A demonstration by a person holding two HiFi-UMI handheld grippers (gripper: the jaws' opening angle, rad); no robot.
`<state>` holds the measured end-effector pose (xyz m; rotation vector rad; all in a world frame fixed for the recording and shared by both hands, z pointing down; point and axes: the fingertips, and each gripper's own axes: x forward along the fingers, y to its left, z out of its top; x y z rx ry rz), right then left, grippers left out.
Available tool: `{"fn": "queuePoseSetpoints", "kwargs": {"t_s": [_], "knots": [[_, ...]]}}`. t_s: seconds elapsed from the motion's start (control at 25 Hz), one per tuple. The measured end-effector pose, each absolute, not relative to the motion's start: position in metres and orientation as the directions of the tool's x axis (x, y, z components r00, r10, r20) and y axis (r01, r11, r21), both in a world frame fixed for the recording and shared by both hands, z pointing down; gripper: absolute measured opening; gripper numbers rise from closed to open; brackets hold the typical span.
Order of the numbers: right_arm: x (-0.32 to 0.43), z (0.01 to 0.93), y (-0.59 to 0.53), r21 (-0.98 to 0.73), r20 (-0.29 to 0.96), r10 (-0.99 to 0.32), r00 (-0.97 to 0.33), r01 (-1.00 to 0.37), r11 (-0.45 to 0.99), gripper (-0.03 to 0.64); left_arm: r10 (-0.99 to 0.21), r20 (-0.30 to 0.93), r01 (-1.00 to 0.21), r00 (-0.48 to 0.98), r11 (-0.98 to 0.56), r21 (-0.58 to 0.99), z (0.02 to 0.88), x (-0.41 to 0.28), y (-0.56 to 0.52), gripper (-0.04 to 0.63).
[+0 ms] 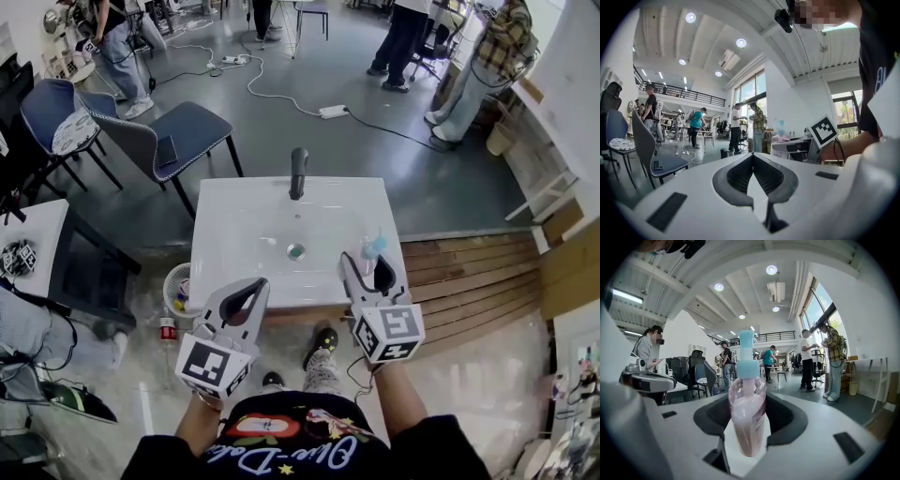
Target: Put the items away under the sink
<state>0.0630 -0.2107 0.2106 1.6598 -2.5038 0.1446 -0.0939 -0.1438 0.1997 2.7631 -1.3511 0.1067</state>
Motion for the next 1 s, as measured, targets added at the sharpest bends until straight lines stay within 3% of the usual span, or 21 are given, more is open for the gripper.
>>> {"fn": "queuePoseSetpoints", "kwargs": {"t_s": [1.0], "knots": [[0.064, 0.218, -0.149, -0.023, 0.206, -0.913, -0.351, -0.935, 0.354, 0.215, -0.722, 0.087, -0.727, 0.687, -0.685, 0.051, 0.210, -0.095, -0.105, 0.008]]}}
